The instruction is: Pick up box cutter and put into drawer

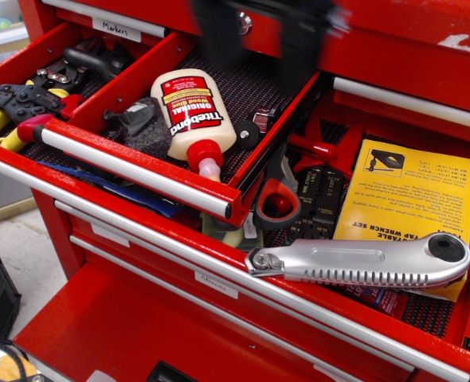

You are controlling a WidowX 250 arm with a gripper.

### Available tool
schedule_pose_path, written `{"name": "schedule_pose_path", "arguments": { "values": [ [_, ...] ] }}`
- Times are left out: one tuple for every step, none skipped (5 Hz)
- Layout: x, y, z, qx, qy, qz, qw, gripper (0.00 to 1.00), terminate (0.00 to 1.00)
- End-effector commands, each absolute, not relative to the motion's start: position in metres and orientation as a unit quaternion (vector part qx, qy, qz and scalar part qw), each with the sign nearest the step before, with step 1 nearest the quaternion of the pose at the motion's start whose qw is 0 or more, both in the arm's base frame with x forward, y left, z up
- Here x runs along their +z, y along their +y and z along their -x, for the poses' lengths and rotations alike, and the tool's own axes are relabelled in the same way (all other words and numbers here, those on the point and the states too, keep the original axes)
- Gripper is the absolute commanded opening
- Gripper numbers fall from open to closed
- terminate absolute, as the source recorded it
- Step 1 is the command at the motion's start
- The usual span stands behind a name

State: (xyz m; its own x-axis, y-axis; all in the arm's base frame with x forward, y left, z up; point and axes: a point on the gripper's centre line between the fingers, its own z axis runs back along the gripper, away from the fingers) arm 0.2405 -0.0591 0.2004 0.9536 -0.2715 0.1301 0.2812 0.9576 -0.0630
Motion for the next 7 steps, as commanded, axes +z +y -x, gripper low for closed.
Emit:
{"name": "schedule_pose_path", "arguments": {
  "values": [
    [0.18,-0.105,-0.241,-0.357,-0.069,0.013,0.931,1.0,0.0],
    [0.148,-0.117,-0.235,-0.424,-0.1,0.035,0.9,1.0,0.0],
    [0.128,-0.121,-0.235,-0.416,-0.122,0.042,0.9,1.0,0.0],
    [0.107,-0.128,-0.237,-0.399,-0.14,0.049,0.905,1.0,0.0],
    [0.097,-0.131,-0.239,-0.395,-0.151,0.066,0.904,1.0,0.0],
    [0.088,-0.134,-0.241,-0.394,-0.161,0.071,0.902,1.0,0.0],
    [0.079,-0.133,-0.241,-0.4,-0.171,0.069,0.898,1.0,0.0]
  ]
}}
